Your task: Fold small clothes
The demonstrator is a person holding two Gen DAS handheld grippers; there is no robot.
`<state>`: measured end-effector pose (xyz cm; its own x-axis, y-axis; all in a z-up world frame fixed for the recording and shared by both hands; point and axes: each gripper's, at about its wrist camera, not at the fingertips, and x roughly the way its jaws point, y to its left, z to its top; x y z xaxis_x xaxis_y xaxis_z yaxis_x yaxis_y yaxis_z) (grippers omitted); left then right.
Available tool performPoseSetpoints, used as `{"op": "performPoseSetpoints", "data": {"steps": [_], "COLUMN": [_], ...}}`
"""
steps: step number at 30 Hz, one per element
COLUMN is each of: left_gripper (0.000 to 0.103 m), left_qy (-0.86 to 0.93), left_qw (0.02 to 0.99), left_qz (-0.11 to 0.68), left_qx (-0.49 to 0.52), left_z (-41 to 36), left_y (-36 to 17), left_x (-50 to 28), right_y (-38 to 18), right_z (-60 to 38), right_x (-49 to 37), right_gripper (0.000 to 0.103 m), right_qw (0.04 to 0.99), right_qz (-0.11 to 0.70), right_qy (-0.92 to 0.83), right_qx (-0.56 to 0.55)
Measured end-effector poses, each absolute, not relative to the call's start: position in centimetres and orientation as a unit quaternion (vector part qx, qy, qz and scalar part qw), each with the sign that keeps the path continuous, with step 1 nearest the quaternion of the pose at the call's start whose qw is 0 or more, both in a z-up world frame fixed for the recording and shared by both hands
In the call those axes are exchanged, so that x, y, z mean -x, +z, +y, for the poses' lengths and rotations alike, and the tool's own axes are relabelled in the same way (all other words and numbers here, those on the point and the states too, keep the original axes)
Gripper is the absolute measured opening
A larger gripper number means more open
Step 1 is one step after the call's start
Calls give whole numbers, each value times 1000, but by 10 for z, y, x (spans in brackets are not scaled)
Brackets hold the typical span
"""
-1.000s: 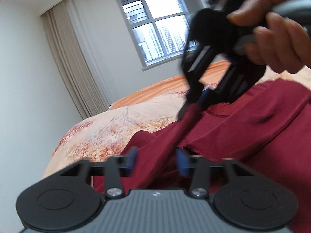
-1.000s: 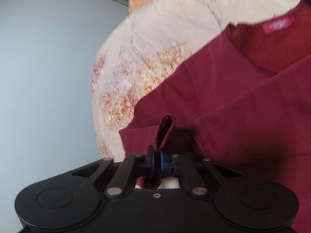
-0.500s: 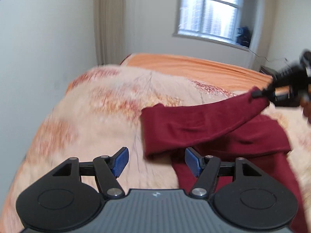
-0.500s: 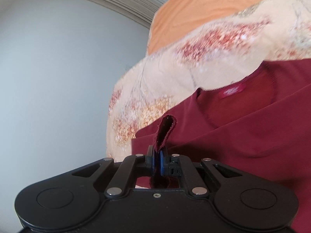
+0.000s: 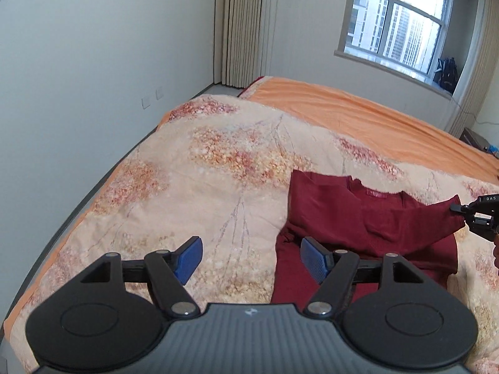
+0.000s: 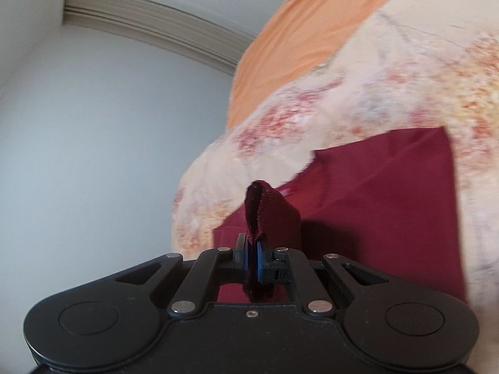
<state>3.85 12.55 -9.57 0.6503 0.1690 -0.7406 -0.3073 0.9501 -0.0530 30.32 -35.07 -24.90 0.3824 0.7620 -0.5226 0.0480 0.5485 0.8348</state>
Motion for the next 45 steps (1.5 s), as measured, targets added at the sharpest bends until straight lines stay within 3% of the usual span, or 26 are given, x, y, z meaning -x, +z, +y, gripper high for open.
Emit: {"op": "performPoseSetpoints", "data": {"steps": [9,11,18,20,22,28,33,36,38,42,45], "left_gripper": [75,75,75,76,79,79,61,58,57,48,47], "left_qy": [124,118,90,78,66,38,-38,-79,-96,-133,-155], "left_qw": [887,884,878,880,885,890,885,884,882,880,876], "left_qz": [434,444,465,464,457,449,461,458,457,453,455], "left_qx": [92,88,74,67,65,72,46,50,56,45,34], "left_z": [92,89,84,85,91,125,144,154,159,160,157], "left_y": [-121,-128,-152,-161,-171,-228,-278,-291,-296,-299,-302], "left_x": [-56,-63,-97,-112,-130,-195,-215,-216,-217,-212,-207], "right_y": [-307,-313,-290,-272,-256,-231,-229,-231,-232,-239,-244], "right_z": [-399,-400,-406,-405,-400,-325,-230,-166,-122,-45,3], "right_x": [-297,-296,-285,-277,-267,-266,-301,-335,-359,-395,-410], "right_gripper": [5,12,20,38,49,62,62,59,53,51,51], "right_qw": [717,722,767,785,788,770,752,747,745,742,742], "right_qz": [538,547,545,529,514,522,522,508,500,494,493], "right_qy": [178,164,140,137,153,239,316,355,380,408,432], "right_qx": [-405,-391,-309,-291,-301,-279,-249,-241,-227,-199,-139]}}
